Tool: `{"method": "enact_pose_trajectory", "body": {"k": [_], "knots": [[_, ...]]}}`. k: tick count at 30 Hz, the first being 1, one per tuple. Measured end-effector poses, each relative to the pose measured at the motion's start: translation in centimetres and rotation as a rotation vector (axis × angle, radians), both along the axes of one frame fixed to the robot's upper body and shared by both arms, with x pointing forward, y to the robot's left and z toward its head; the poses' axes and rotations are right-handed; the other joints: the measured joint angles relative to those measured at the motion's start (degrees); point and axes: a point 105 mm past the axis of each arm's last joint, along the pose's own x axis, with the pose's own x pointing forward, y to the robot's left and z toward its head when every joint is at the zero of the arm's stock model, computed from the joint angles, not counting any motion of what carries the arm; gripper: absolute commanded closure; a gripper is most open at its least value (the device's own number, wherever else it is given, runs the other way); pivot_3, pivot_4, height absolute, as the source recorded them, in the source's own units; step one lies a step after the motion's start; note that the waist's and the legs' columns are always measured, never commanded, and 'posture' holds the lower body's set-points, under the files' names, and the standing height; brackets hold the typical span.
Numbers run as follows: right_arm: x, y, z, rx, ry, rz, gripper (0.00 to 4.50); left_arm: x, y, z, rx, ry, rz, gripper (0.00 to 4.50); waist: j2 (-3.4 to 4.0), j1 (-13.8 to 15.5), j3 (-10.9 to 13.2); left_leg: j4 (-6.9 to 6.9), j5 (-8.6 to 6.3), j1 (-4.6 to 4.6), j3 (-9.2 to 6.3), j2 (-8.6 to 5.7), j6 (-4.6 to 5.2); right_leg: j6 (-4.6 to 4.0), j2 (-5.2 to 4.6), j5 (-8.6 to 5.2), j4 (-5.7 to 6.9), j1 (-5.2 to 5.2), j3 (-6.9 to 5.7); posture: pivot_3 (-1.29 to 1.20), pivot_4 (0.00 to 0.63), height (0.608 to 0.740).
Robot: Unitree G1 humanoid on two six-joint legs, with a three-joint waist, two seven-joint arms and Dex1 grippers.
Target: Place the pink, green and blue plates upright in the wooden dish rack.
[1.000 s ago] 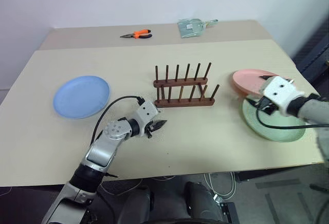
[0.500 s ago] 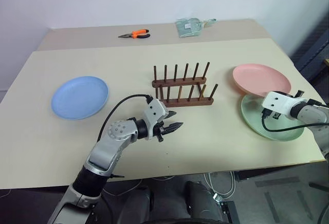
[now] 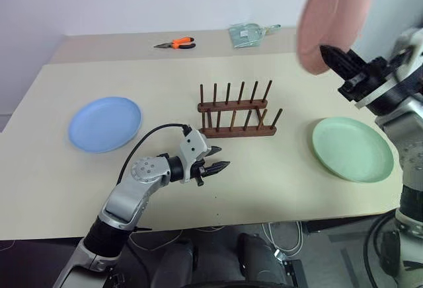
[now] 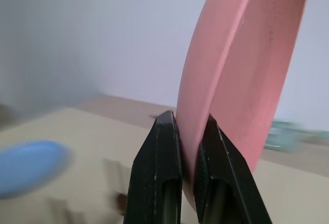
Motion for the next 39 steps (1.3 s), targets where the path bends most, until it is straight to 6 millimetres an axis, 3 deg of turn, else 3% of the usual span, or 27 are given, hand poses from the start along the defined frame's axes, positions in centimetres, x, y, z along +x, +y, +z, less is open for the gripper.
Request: {"method": "enact_pose_trajectory", "body": {"k": [12,15,19,23,26,28,30,33,39], "knots": [[0.8,1.2,-4.8,-0.003,0.293,0.052,4.47,-0.3,0.2,0.4,-0.016,0.006,-0.01,2.34,0.02,-0.13,0.01,-0.06,0.0,-0.03,0.24,-0.01,0.0,0.01,0.01,-0.02,0.03,-0.1,0.0,0.0,0.15,0.74],[1.6,0.8,-6.1,0.007,0.362,0.034,3.42,-0.3,0.4,0.2,-0.01,0.011,-0.004,2.34,0.02,-0.14,0.01,-0.05,0.0,-0.02,0.25,-0.01,0.0,0.0,0.01,-0.02,0.04,-0.1,0.01,0.0,0.15,0.74],[2.6,0.0,-6.1,-0.032,0.334,-0.037,1.37,-0.3,0.4,0.2,-0.008,0.012,-0.003,2.34,0.03,-0.14,0.02,-0.08,0.0,-0.05,0.25,-0.02,0.0,0.02,0.01,-0.02,0.04,-0.14,0.0,0.0,0.15,0.74],[2.5,-3.1,-3.4,-0.101,0.176,-0.175,1.37,-0.3,0.5,0.1,-0.002,0.014,-0.002,2.34,0.02,0.11,0.02,-0.06,0.0,-0.09,0.24,-0.04,0.0,0.24,-0.01,-0.16,0.01,-0.11,0.0,0.0,0.15,0.74],[0.8,-7.7,-2.3,-0.096,0.132,-0.297,1.37,-0.3,0.7,0.0,0.007,0.015,-0.003,2.34,-0.03,0.31,0.0,-0.07,-0.03,-0.07,0.19,-0.04,0.05,0.26,-0.01,-0.18,-0.14,0.0,-0.08,0.0,0.15,0.74],[-0.7,-10.9,-4.4,-0.155,0.206,-0.386,0.8,-0.3,0.6,-0.1,0.008,0.016,-0.008,2.34,-0.02,0.32,0.0,-0.1,-0.05,-0.08,0.2,-0.04,0.08,0.22,-0.01,-0.15,-0.23,0.03,-0.08,0.0,0.15,0.74],[-2.1,-12.0,-8.2,-0.275,0.338,-0.41,0.04,-0.3,0.7,-0.1,0.013,0.019,-0.013,2.34,-0.01,-0.06,-0.01,-0.15,-0.07,-0.05,0.26,-0.02,0.11,0.26,-0.01,-0.18,-0.28,0.03,-0.06,0.0,0.15,0.74],[-4.0,-10.6,-13.6,-0.451,0.493,-0.343,0.04,-0.4,0.3,-0.2,0.017,0.026,-0.043,2.34,0.19,-1.04,-0.02,-0.17,-0.08,-0.03,0.59,0.04,0.11,0.22,-0.01,-0.16,-0.23,0.02,0.13,0.0,0.15,0.74],[-4.2,-8.8,-17.2,-0.613,0.56,-0.34,0.04,-0.7,-0.2,-0.6,0.022,0.038,-0.075,2.34,0.1,-1.38,0.03,-0.13,-0.08,0.05,0.67,0.11,0.1,0.14,-0.02,-0.18,-0.24,0.06,0.14,0.0,0.15,0.74]]}}
